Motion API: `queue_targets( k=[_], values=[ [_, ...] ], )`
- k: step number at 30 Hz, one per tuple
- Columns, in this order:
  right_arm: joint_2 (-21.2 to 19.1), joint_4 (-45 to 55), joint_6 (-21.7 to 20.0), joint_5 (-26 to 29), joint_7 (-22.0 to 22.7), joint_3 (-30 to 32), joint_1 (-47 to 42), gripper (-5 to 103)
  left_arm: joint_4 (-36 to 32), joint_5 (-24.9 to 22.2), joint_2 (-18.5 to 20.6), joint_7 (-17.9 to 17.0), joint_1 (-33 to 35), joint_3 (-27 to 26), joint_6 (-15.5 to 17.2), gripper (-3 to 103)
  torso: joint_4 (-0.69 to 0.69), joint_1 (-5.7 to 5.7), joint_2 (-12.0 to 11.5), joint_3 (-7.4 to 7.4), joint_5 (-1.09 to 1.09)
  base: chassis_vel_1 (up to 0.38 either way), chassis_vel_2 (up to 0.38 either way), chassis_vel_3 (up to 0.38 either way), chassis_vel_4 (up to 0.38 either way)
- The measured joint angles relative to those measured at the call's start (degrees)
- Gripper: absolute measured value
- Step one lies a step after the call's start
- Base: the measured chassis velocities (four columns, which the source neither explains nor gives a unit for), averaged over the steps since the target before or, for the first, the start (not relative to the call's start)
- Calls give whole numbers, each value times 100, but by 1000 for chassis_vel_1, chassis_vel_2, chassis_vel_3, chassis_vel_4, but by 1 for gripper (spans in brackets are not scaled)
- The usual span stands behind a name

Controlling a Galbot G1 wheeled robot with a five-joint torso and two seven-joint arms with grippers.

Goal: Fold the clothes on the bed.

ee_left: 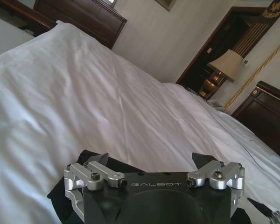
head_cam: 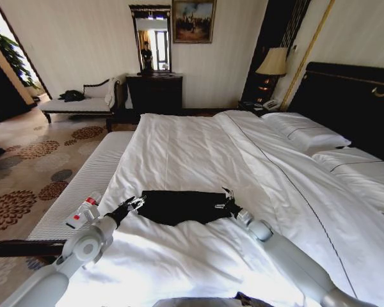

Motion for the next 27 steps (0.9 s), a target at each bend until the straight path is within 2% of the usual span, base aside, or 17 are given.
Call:
queue_targets(
  k=[5,7,8,10,12,13,15,18,19,22,23,27],
  values=[
    [-219,694,-38,-13,-108,371,-685,100,-2,-53,-32,0,11,-47,10,100,-1,0,0,-1,-1,0,0,0,0],
    [-261,887,-247,585,-97,597,-914,100,-8,-55,-63,-1,14,-48,19,100,-3,-1,1,-1,0,0,0,0,0],
    [-261,887,-247,585,-97,597,-914,100,-8,-55,-63,-1,14,-48,19,100,-3,-1,1,-1,0,0,0,0,0],
    [-289,1003,-572,1454,-55,830,-1023,100,-37,-51,-92,-12,27,-45,26,100,-1,0,1,-1,0,0,0,0,0],
    [-357,1131,-1203,2949,24,1069,-1054,100,-87,-34,-119,-46,71,-41,35,100,-1,0,0,-1,0,0,0,0,0],
    [-357,1131,-1203,2949,24,1069,-1054,100,-87,-34,-119,-46,71,-41,35,100,-1,0,0,-1,0,0,0,0,0],
    [-365,1136,-1727,4117,129,1212,-1020,100,-144,-28,-123,-70,126,-63,40,100,-1,0,0,0,-1,0,0,0,0],
    [-280,1077,-2326,5279,258,1345,-984,100,-232,-33,-104,-103,182,-117,46,100,0,0,0,-1,1,0,0,0,0],
    [-280,1077,-2326,5279,258,1345,-984,100,-232,-33,-104,-103,182,-117,46,100,0,0,0,-1,1,0,0,0,0],
    [-189,1044,-2777,6110,322,1434,-986,100,-309,-49,-61,-132,224,-164,52,100,-1,0,0,-1,0,0,0,0,0],
    [-189,1044,-2777,6110,322,1434,-986,100,-309,-49,-61,-132,224,-164,52,100,-1,0,0,-1,0,0,0,0,0],
    [-45,945,-3277,6908,403,1505,-987,100,-395,-73,-46,-171,261,-205,62,100,0,0,0,0,0,0,0,0,0]
  ],
)
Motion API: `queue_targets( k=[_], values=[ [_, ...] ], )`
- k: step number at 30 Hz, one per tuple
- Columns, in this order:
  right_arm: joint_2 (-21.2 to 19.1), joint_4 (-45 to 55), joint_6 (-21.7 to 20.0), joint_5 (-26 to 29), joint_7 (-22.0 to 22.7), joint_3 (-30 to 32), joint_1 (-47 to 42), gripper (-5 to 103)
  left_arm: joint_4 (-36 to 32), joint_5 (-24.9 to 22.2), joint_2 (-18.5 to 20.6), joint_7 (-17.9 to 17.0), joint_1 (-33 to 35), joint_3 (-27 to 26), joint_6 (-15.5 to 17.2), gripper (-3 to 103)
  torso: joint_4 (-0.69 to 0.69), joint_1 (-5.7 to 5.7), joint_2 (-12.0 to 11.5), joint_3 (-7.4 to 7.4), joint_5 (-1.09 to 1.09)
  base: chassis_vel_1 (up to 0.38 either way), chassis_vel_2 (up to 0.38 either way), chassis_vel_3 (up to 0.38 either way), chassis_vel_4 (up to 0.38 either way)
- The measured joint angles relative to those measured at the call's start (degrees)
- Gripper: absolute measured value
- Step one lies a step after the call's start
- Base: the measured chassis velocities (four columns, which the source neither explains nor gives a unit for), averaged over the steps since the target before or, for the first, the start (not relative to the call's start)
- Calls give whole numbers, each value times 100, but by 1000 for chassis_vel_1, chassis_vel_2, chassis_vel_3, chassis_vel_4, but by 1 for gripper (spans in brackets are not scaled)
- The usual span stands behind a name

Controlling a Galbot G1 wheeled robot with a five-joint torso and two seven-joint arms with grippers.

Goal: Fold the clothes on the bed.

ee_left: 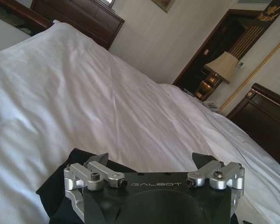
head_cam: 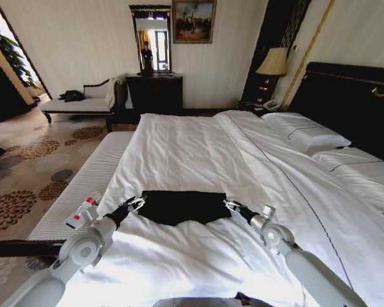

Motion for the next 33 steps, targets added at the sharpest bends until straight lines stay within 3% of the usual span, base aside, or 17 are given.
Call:
queue_targets(
  k=[13,14,17,18,19,23,27,29,30,31,33],
  values=[
    [288,76,-317,159,62,-118,8,101,-2,8,-61,-17,31,4,7,100,0,0,0,0,-1,0,0,0,0],
    [310,68,-321,147,71,-134,22,96,3,11,-71,-18,34,11,8,100,0,0,0,0,-1,0,0,0,0],
    [343,41,-322,129,91,-159,48,96,27,16,-87,-17,37,23,9,100,0,0,0,0,-1,0,0,0,0],
    [352,18,-322,124,96,-167,62,86,41,19,-91,-17,34,34,10,100,0,0,0,1,-1,0,0,0,0],
    [352,18,-322,124,96,-167,62,86,41,19,-91,-17,34,34,10,100,0,0,0,1,-1,0,0,0,0],
    [375,-46,-315,120,100,-179,94,64,55,20,-87,-17,0,59,15,100,-1,0,0,1,-1,0,0,0,0],
    [401,-51,-306,116,107,-182,102,54,56,19,-81,-17,-5,61,17,100,-1,0,0,1,0,0,0,0,0],
    [408,-51,-303,114,110,-182,102,54,56,19,-81,-17,-5,61,18,100,0,0,0,1,0,0,0,0,0],
    [416,-51,-299,112,116,-182,103,42,53,19,-81,-17,-2,61,18,100,0,0,0,1,0,0,0,0,0],
    [419,-50,-298,111,119,-182,103,42,51,19,-80,-17,-1,61,18,100,0,0,0,1,0,0,0,0,0],
    [428,-34,-288,96,133,-182,96,32,34,20,-66,-18,6,61,17,100,0,0,0,1,-1,0,0,0,0]
  ],
)
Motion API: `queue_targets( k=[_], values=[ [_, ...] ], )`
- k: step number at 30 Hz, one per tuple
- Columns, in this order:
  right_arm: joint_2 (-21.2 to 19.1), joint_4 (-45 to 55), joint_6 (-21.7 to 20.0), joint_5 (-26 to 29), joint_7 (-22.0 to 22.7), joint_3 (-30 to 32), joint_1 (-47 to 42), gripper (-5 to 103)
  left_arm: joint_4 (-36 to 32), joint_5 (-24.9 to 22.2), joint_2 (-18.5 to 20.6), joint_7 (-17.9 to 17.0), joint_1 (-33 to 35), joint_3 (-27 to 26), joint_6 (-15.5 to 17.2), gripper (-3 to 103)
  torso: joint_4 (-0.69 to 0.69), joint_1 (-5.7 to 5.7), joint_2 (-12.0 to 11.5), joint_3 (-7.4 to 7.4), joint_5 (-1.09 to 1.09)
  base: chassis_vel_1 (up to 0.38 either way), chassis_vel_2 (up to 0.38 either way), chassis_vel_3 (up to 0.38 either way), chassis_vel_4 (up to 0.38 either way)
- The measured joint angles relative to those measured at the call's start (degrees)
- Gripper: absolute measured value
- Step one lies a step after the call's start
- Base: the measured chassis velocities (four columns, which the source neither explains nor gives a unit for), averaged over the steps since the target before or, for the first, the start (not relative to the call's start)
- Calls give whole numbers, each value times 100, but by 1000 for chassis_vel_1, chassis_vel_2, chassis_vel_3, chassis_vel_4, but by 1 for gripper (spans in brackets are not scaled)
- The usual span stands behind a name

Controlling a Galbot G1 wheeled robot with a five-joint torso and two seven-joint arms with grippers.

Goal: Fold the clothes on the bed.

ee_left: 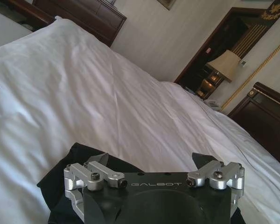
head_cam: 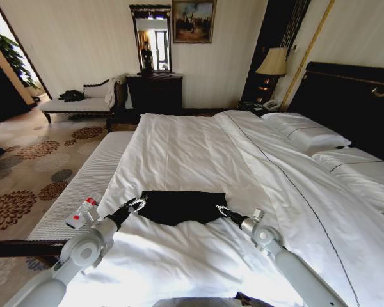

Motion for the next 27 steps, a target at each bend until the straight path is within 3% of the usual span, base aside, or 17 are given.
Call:
queue_targets(
  k=[7,18,27],
  values=[
    [-6,114,39,-60,10,61,-93,5,-64,92,46,-87,29,-40,-55,100,0,0,0,0,0,0,0,0,0],
    [-78,412,148,-331,95,246,-204,4,-267,307,-53,-190,261,-207,-67,100,1,0,0,0,1,0,0,0,0],
    [-463,801,68,-913,234,941,-482,4,-484,353,-234,-200,409,-380,-71,100,-1,0,0,-1,1,0,0,0,0]
  ],
)
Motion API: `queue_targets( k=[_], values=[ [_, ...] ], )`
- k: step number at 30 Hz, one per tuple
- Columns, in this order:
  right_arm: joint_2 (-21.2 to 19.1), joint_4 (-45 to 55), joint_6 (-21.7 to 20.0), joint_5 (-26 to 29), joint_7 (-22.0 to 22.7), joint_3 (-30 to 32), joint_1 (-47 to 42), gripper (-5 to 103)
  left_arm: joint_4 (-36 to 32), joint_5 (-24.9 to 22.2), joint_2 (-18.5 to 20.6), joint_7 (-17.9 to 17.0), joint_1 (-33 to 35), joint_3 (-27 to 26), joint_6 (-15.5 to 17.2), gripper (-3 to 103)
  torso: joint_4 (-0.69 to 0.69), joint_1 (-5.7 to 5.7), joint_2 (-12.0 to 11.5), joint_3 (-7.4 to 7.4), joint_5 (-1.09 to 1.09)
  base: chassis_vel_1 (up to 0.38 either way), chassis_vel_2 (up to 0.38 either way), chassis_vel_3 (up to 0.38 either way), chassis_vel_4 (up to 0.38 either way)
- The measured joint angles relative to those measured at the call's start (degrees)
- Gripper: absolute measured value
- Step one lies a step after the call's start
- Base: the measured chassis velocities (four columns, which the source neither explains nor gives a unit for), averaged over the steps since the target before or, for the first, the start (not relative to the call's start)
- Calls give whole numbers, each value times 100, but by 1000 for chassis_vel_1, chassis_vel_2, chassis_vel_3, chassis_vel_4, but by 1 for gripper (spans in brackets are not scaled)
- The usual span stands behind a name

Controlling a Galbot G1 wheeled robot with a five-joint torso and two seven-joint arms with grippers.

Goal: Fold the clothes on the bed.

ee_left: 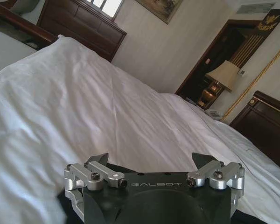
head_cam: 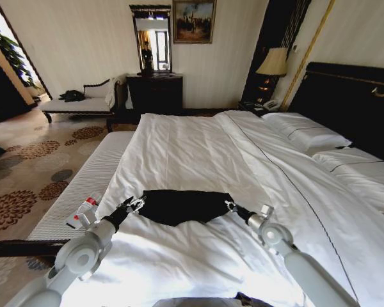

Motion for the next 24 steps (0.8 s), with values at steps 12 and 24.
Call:
queue_targets(
  k=[12,24],
  values=[
    [-612,110,-176,-109,115,680,-297,4,-86,58,-200,63,80,-103,-13,100,0,0,0,0,-2,0,0,0,0],
    [16,260,-463,-177,596,489,-603,4,-173,-51,-9,52,150,-278,-14,100,0,0,0,0,-1,0,0,0,0]
  ],
)
